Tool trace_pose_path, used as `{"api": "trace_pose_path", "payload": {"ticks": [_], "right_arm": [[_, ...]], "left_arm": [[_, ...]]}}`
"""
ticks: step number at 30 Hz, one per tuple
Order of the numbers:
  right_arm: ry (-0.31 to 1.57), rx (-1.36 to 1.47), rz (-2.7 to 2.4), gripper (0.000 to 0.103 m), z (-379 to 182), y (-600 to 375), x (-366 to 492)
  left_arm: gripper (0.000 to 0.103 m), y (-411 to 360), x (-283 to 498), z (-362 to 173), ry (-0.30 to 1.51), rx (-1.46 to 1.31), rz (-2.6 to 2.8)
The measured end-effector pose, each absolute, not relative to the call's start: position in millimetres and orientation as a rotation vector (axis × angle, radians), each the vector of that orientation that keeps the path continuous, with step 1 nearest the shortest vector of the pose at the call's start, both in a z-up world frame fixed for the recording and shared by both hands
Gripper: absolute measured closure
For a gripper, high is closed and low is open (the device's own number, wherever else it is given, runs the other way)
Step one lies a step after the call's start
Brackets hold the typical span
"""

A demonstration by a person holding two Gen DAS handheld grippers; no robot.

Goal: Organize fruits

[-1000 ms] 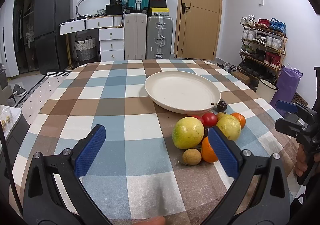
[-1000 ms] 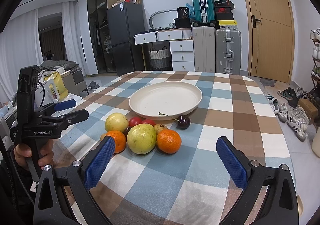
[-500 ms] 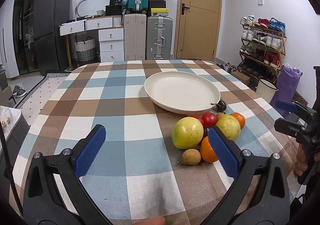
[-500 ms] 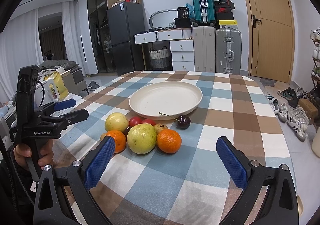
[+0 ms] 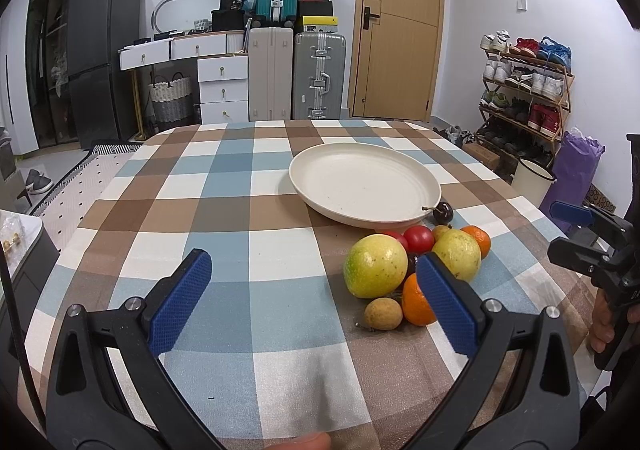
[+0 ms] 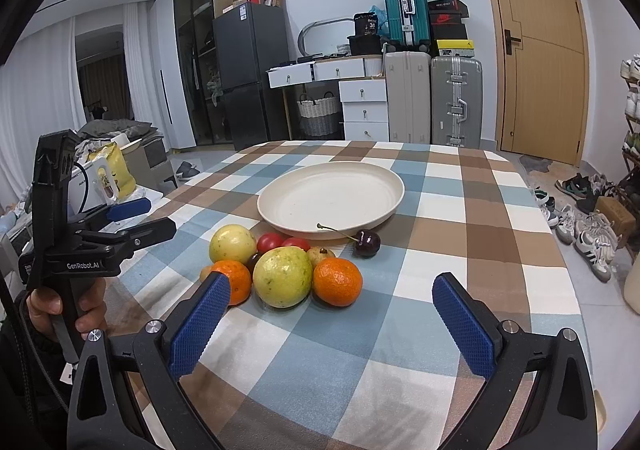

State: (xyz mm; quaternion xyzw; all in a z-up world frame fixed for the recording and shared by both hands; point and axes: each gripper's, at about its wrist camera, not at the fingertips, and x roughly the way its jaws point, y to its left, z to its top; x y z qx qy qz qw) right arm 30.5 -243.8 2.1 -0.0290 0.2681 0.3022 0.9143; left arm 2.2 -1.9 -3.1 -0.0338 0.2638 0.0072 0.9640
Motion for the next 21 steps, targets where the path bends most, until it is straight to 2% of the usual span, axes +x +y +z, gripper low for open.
{"api": "trace_pose_path", "payload": {"ticks": [21], "right_arm": [[0.595, -0.058, 0.585, 0.0, -6.1, -242.4, 36.7]], "left_arm": [[0.001, -0.4, 1.6, 1.9, 0.541, -0.067, 0.019]]}}
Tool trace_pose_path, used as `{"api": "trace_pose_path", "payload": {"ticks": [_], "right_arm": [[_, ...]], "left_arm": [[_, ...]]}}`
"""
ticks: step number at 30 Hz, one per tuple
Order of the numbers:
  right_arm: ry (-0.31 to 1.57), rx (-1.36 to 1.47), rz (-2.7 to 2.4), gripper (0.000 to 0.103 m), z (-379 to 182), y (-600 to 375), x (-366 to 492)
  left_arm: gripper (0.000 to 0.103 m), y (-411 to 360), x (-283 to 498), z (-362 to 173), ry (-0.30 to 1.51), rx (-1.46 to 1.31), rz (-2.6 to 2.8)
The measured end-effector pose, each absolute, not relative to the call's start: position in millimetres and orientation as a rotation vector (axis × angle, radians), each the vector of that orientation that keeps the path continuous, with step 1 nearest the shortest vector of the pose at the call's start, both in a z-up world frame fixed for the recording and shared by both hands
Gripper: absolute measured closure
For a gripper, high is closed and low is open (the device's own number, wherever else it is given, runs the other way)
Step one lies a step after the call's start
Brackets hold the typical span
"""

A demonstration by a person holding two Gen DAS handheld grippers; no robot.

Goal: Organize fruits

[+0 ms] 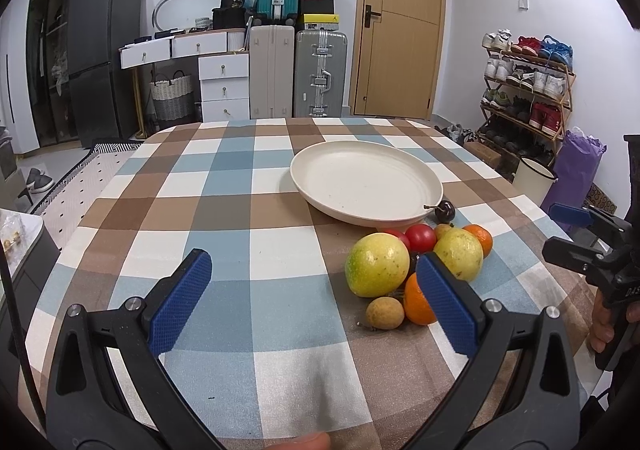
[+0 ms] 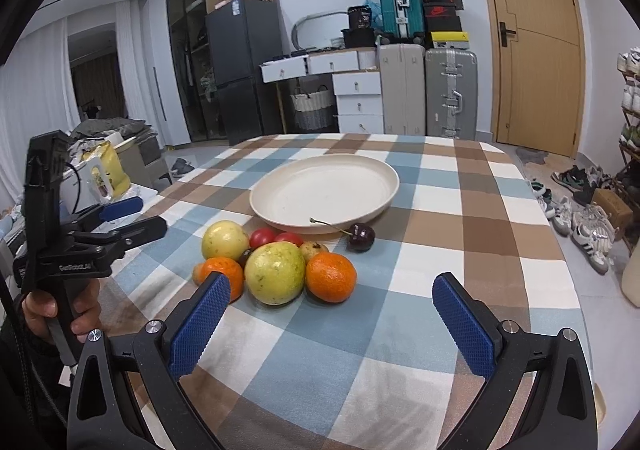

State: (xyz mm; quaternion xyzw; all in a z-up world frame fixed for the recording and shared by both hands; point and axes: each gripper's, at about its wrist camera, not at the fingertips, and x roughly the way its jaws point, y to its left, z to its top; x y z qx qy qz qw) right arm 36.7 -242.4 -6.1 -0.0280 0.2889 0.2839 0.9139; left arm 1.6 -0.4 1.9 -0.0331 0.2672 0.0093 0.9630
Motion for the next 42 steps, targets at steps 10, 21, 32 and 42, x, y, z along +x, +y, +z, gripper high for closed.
{"api": "trace_pose_path", "payload": {"ticks": [10, 21, 32, 42], "right_arm": [[0.604, -0.077, 0.553, 0.0, -7.0, -240.5, 40.0], [0.584, -0.101, 0.558, 0.0, -3.5, -237.8, 35.2], [0.65, -0.062, 0.553, 0.0, -9.9, -240.2, 49.6], [0.677, -0.072, 0.507, 0.0, -3.0, -241.9, 80.4]], "left_arm": [[0.001, 0.3, 0.8, 1.7, 0.536, -0.066, 0.018], [0.001, 0.6, 0.6, 1.4, 0.538, -0.063, 0.017], [0.001, -0.8, 5.4, -2.6, 0.573, -0.05, 0.009], [0.001, 1.3, 25.8, -3.0, 0.624, -0.088, -0.029]]}}
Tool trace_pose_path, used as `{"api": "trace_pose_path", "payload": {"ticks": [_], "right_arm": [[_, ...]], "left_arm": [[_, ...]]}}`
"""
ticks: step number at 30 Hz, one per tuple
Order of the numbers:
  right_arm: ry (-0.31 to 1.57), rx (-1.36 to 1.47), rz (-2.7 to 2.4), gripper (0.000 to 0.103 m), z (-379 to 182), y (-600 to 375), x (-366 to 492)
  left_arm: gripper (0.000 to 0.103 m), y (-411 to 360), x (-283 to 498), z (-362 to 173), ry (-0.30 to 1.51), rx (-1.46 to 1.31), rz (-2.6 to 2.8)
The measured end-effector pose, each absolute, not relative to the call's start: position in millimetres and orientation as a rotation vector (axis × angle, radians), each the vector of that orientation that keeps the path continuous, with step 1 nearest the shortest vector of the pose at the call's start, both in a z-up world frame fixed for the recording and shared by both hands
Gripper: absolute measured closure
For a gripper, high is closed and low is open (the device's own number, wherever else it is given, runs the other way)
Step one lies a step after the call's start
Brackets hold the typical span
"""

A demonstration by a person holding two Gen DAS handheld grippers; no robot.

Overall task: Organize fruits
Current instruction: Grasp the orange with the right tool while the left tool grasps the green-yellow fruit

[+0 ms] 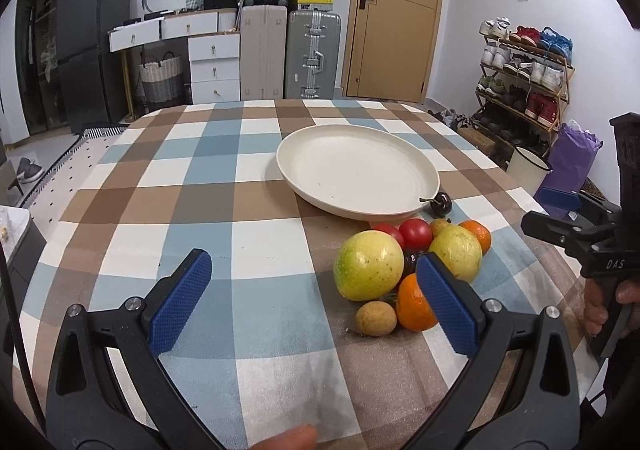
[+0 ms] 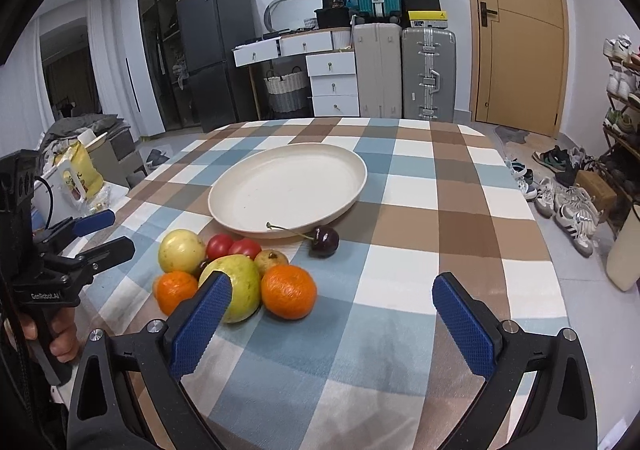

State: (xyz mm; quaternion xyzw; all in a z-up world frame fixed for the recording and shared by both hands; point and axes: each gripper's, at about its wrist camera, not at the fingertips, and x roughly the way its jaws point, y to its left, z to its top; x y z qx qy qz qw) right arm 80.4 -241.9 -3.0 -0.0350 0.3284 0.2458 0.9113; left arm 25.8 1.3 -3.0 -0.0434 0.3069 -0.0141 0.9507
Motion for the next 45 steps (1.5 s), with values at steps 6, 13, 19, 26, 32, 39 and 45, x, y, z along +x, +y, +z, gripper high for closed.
{"api": "trace_pose_path", "payload": {"ticks": [6, 13, 19, 26, 32, 39, 45], "right_arm": [[0.727, -0.093, 0.517, 0.001, -10.5, -235.9, 99.4], [0.776, -0.128, 0.512, 0.006, -23.9, -226.7, 110.8], [0.819, -0.108, 0.541, 0.009, -34.4, -223.4, 116.0], [0.853, -0.139, 0.552, 0.014, -42.6, -216.9, 117.7], [0.88, -0.135, 0.584, 0.019, -46.1, -213.5, 119.7], [0.917, -0.085, 0.629, 0.029, -50.0, -214.2, 128.9], [0.933, -0.038, 0.689, 0.046, -50.9, -212.6, 134.2]], "left_arm": [[0.001, -1.5, 46.1, -1.4, 0.648, -0.09, -0.061], [0.002, -7.1, 64.2, -6.8, 0.674, -0.085, -0.105], [0.003, -10.2, 74.1, -11.8, 0.692, -0.074, -0.124], [0.006, -13.7, 76.8, -20.2, 0.721, -0.091, -0.139], [0.013, -16.8, 83.0, -28.9, 0.773, -0.113, -0.172], [0.033, -14.4, 89.0, -36.4, 0.817, -0.16, -0.204], [0.055, -13.9, 89.5, -38.2, 0.824, -0.214, -0.266]]}}
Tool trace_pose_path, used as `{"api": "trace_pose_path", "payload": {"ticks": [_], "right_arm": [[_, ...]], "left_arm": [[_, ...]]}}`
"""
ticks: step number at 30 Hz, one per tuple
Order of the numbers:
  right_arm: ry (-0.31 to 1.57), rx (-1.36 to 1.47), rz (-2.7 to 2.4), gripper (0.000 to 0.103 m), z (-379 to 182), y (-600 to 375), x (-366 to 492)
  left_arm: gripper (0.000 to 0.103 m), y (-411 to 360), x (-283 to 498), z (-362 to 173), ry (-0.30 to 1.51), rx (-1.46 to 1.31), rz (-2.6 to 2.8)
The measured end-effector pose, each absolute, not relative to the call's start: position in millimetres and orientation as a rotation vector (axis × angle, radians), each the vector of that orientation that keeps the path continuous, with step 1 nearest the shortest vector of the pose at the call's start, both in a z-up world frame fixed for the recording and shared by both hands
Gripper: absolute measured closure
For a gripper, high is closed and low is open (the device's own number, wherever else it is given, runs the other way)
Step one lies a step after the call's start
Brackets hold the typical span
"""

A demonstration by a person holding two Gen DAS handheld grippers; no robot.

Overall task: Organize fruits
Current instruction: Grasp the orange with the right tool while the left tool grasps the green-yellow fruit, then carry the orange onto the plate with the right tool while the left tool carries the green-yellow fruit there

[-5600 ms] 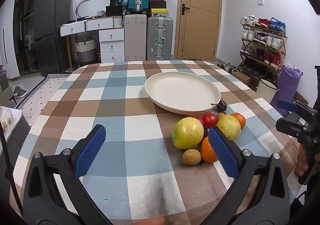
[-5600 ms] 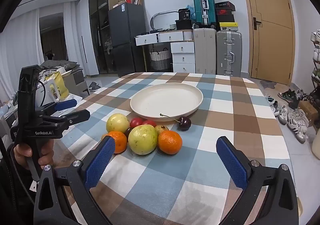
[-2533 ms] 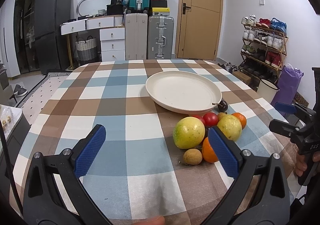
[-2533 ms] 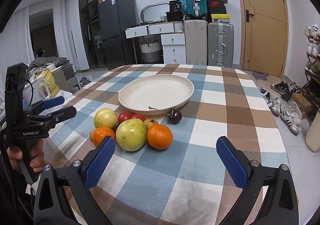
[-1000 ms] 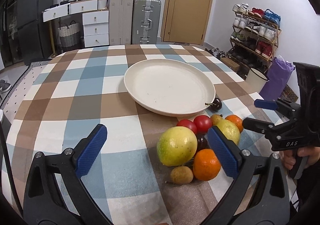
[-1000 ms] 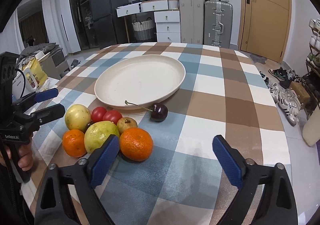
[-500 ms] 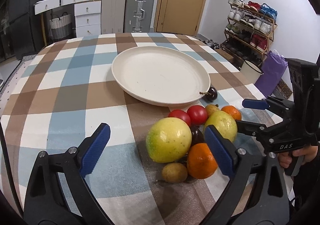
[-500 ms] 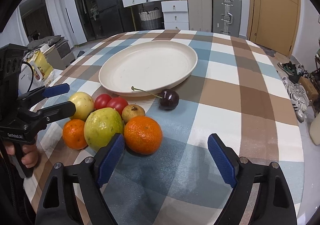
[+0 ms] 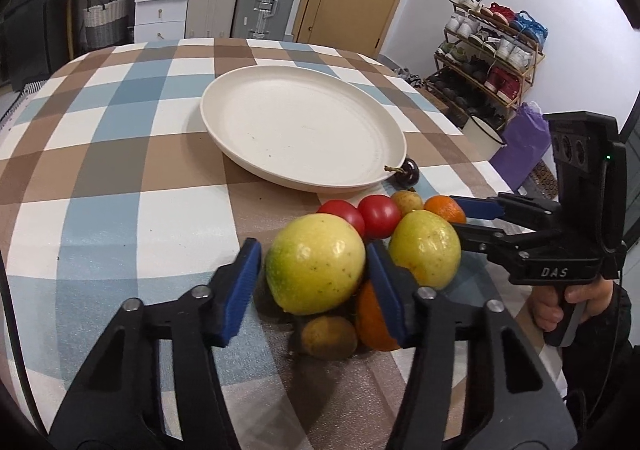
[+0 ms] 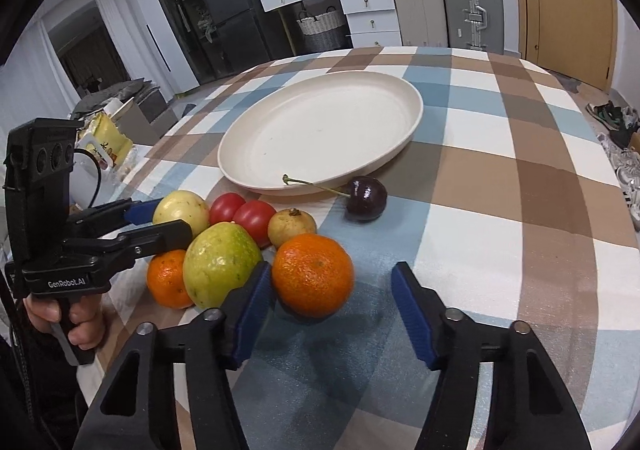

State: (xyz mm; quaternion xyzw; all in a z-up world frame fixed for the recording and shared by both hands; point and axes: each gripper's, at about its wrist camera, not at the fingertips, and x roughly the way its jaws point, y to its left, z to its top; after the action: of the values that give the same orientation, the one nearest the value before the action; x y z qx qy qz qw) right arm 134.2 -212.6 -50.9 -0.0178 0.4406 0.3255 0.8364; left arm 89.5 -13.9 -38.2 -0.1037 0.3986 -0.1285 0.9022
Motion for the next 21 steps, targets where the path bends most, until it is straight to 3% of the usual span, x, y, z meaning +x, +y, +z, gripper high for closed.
{"api": "trace_pose_path", "payload": {"ticks": [2, 6, 21], "right_arm": [[0.936, -0.046, 0.693, 0.048, -50.6, -209.1, 134.3], [0.933, -0.05, 0.71, 0.061, -49.7, -203.1, 133.0], [0.873, -0.036, 0.677, 0.062, -41.8, -212.6, 122.5]], "left_arm": [[0.055, -13.2, 89.0, -37.8, 0.823, -0.218, -0.267], [0.056, -15.0, 87.8, -35.7, 0.814, -0.201, -0.259], [0.055, -11.9, 74.9, -19.9, 0.729, -0.154, -0.2]]}}
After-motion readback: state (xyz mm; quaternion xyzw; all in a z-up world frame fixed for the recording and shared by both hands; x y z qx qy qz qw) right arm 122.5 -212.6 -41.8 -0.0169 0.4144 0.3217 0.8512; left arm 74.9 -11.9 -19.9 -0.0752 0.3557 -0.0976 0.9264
